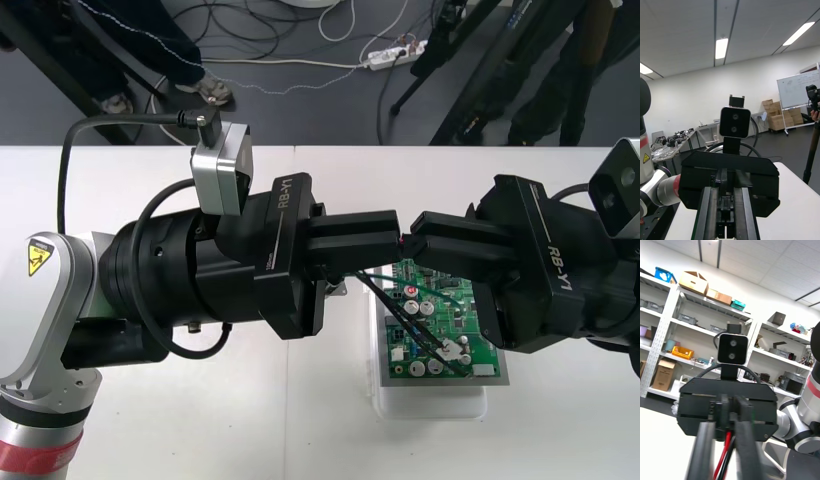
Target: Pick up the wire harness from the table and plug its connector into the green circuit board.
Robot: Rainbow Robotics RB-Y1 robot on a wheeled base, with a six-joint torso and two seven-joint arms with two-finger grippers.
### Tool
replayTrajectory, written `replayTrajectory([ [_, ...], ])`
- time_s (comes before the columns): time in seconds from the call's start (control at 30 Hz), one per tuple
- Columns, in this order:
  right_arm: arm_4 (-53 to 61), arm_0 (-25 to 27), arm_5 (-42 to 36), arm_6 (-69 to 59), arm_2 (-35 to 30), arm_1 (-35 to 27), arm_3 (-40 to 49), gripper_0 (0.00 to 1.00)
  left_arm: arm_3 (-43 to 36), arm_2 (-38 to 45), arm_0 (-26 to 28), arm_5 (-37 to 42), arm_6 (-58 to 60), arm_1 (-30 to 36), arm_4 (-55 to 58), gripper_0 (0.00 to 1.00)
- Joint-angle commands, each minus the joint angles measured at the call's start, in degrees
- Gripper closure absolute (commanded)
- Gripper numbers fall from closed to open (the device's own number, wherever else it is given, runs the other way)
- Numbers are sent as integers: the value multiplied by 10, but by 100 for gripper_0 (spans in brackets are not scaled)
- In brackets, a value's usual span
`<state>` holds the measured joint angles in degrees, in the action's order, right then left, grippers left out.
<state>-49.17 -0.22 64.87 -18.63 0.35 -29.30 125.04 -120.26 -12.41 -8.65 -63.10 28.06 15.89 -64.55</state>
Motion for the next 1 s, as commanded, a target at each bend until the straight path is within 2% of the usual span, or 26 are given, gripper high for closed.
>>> replayTrajectory([
  [0.03, 7, 7, 8, 30, 11, 8, 13, 100, -6, -9, -10, 26, -26, 10, 5, 100],
  [0.6, 7, 7, 8, 47, 21, 8, 10, 100, -6, -9, -9, 26, -34, 12, 12, 100],
  [0.63, 7, 7, 9, 47, 21, 8, 10, 96, -6, -9, -9, 26, -35, 11, 12, 100],
  [0.67, 7, 7, 9, 47, 21, 8, 10, 85, -6, -9, -9, 26, -35, 11, 12, 100],
  [0.7, 7, 7, 10, 47, 21, 8, 10, 56, -6, -9, -9, 26, -35, 11, 12, 100],
  [0.73, 7, 7, 9, 47, 22, 8, 10, 32, -6, -9, -8, 26, -36, 11, 13, 100],
  [0.8, 7, 7, 10, 47, 22, 8, 10, 10, -6, -9, -8, 26, -39, 11, 13, 100],
  [0.83, 7, 7, 10, 47, 21, 8, 10, 2, -6, -9, -8, 26, -40, 11, 13, 100],
  [0.87, 7, 7, 10, 47, 21, 8, 10, 0, -8, -9, -9, 26, -42, 11, 13, 100],
  [1.0, 7, 7, 10, 45, 21, 8, 10, 0, -6, -9, -8, 26, -46, 12, 14, 100],
])
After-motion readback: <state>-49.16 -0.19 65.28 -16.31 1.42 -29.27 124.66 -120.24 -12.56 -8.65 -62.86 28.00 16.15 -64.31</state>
